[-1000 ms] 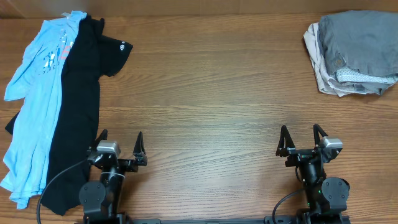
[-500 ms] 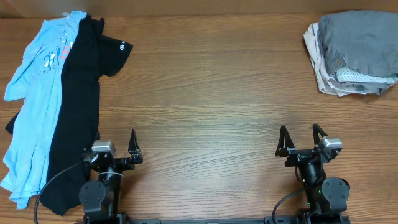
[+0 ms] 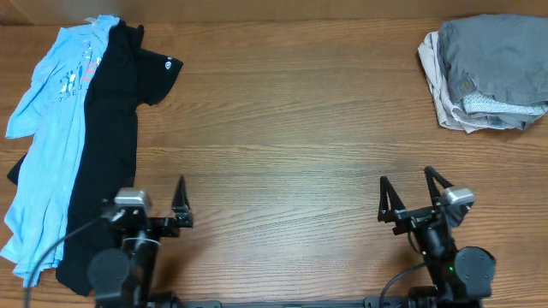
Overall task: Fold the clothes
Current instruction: 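Reach the left gripper to the light-blue shirt on the pile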
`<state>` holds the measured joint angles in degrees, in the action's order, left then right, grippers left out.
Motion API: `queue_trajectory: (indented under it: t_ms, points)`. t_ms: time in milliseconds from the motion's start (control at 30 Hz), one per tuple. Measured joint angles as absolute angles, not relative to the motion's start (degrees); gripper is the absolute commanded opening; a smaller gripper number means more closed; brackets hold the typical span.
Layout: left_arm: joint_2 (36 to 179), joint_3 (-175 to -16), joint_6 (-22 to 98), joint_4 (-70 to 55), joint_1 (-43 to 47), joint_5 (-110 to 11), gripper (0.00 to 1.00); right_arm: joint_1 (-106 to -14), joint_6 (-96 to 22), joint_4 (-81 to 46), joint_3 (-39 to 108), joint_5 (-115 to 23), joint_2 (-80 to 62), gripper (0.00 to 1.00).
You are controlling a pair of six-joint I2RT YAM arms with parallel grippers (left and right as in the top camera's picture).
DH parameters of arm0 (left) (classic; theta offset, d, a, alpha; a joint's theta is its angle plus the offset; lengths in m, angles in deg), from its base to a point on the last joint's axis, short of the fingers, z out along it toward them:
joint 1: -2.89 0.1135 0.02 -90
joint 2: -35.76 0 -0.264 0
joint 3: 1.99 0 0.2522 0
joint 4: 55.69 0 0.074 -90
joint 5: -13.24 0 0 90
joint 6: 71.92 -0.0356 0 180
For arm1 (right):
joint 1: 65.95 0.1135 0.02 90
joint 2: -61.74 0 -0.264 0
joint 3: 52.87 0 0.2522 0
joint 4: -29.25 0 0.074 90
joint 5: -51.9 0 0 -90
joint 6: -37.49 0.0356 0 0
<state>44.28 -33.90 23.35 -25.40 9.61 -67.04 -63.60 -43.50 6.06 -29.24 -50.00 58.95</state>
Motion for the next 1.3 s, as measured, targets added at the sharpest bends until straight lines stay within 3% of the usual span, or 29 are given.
queue_trajectory:
  t_ms: [233, 600, 800, 967, 1300]
  points:
    - [63.9, -55.6, 22.1, -12.9, 9.6, -68.5, 1.00, -63.6, -43.5, -1.6, -15.6, -51.8, 46.3, 1.00]
    - [110.2, -104.0, 16.3, 18.9, 9.6, -65.8, 1.00, -63.6, -43.5, -22.6, 9.0, -57.8, 13.0, 1.00]
    - [128.0, -118.1, 14.3, 15.7, 9.6, -64.9, 1.00, -63.6, -43.5, -22.4, 11.7, -63.6, -1.0, 1.00]
    - [133.3, -119.0, 15.9, 8.2, 10.7, -67.7, 1.00, -63.6, -43.5, -22.9, 11.7, -67.7, -7.1, 1.00]
    - [144.3, -119.4, 24.4, 2.4, 32.9, -72.3, 0.98, -63.6, -45.9, -25.1, 11.7, -69.4, -8.9, 1.00]
